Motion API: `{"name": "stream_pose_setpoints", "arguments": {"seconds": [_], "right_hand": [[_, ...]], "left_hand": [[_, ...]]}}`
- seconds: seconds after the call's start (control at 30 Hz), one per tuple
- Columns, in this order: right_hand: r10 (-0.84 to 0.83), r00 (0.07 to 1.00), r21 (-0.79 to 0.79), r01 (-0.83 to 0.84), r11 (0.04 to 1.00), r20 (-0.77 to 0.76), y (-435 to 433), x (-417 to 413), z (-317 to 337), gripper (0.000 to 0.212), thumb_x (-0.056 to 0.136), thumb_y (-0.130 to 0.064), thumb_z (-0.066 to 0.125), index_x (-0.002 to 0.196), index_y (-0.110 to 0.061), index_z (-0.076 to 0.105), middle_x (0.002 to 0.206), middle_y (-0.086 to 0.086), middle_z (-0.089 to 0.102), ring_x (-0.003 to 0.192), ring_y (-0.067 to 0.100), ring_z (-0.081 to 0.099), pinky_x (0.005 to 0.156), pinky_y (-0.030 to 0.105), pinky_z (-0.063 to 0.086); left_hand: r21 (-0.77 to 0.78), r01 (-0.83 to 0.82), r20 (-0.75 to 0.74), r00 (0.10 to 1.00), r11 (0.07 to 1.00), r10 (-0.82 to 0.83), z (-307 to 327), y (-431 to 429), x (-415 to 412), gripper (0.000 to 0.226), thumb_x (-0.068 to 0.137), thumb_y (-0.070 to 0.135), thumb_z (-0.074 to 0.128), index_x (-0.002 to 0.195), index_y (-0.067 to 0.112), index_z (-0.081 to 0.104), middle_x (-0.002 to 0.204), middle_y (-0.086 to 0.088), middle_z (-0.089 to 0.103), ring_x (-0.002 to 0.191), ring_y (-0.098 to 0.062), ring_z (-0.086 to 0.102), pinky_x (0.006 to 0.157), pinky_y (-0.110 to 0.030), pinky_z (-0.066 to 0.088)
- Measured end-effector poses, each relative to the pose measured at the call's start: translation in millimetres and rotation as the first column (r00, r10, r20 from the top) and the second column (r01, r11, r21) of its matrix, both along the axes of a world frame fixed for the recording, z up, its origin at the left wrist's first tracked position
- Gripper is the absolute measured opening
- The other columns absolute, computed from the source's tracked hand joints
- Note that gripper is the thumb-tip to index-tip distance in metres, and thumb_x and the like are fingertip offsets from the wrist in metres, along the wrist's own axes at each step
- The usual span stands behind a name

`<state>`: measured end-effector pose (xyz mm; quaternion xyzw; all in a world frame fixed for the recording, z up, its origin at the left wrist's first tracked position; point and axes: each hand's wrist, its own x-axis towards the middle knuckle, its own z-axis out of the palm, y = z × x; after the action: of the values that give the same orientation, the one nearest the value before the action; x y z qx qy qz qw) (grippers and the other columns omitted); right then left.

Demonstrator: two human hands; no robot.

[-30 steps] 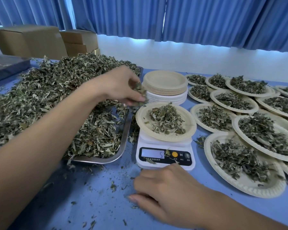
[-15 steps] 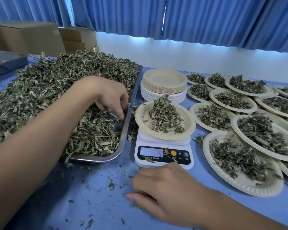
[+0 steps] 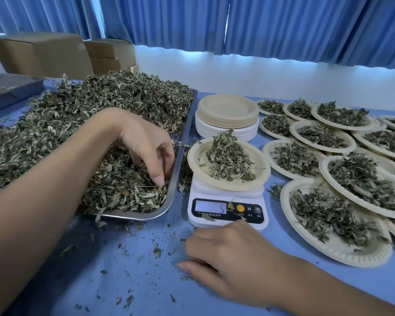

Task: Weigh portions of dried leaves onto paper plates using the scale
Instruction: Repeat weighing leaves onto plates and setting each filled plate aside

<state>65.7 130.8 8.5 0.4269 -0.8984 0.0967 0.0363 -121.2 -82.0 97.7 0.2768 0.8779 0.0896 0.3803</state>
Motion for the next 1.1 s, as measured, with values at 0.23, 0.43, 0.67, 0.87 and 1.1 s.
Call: {"name": "stream_pose_setpoints", "arguments": {"seconds": [0.23,0.43,0.67,0.87,1.1], "right_hand": [[-0.006,1.000,-0.003,0.006,1.000,-0.030,0.0,1.3,0.4,0.030,0.107,-0.044,0.043,0.082,-0.027,0.040,0.075,-0.011,0.041,0.064,0.020,0.046,0.052,0.038,0.042],[-0.024,0.999,-0.019,0.023,1.000,-0.027,-0.7,1.6,-2.4,0.030,0.106,-0.044,0.044,0.083,-0.025,0.048,0.076,-0.011,0.041,0.064,0.021,0.044,0.054,0.037,0.041],[-0.043,0.998,-0.036,0.042,0.998,-0.044,-1.2,2.0,-2.1,0.031,0.106,-0.044,0.045,0.082,-0.025,0.049,0.076,-0.014,0.036,0.063,0.013,0.032,0.052,0.036,0.041],[-0.046,0.998,-0.030,0.045,0.999,-0.032,-1.4,1.7,-1.4,0.029,0.105,-0.043,0.047,0.082,-0.026,0.047,0.076,-0.011,0.044,0.065,0.013,0.031,0.054,0.038,0.045],[-0.029,1.000,-0.003,0.029,1.000,-0.011,-2.4,1.6,1.5,0.028,0.106,-0.043,0.046,0.084,-0.031,0.033,0.078,-0.013,0.035,0.066,0.014,0.032,0.057,0.040,0.045]], "left_hand": [[-0.088,0.060,-0.108,0.992,0.994,-0.070,-3.2,-1.0,15.6,0.058,0.066,0.024,0.094,0.113,0.013,0.061,0.115,-0.008,0.067,0.110,-0.027,0.064,0.101,-0.047,0.050],[-0.159,0.011,-0.249,0.967,0.987,-0.051,-17.9,6.5,25.5,0.046,0.071,0.020,0.084,0.107,0.014,0.056,0.107,-0.010,0.062,0.087,-0.021,0.056,0.085,-0.044,0.052],[0.024,-0.088,-0.387,0.918,0.996,0.090,-29.9,-1.7,9.1,0.022,0.080,0.019,0.079,0.099,0.023,0.069,0.090,0.004,0.066,0.068,-0.001,0.059,0.061,-0.020,0.045],[0.300,-0.284,-0.625,0.663,0.911,0.412,-43.9,-1.8,-4.3,0.028,0.084,0.026,0.081,0.110,0.021,0.071,0.132,-0.005,0.062,0.107,-0.021,0.062,0.094,-0.033,0.045],[0.505,-0.252,-0.673,0.483,0.825,0.560,-37.7,-0.1,-1.0,0.015,0.083,0.030,0.082,0.095,0.024,0.075,0.117,-0.004,0.071,0.098,-0.022,0.062,0.095,-0.039,0.050]]}}
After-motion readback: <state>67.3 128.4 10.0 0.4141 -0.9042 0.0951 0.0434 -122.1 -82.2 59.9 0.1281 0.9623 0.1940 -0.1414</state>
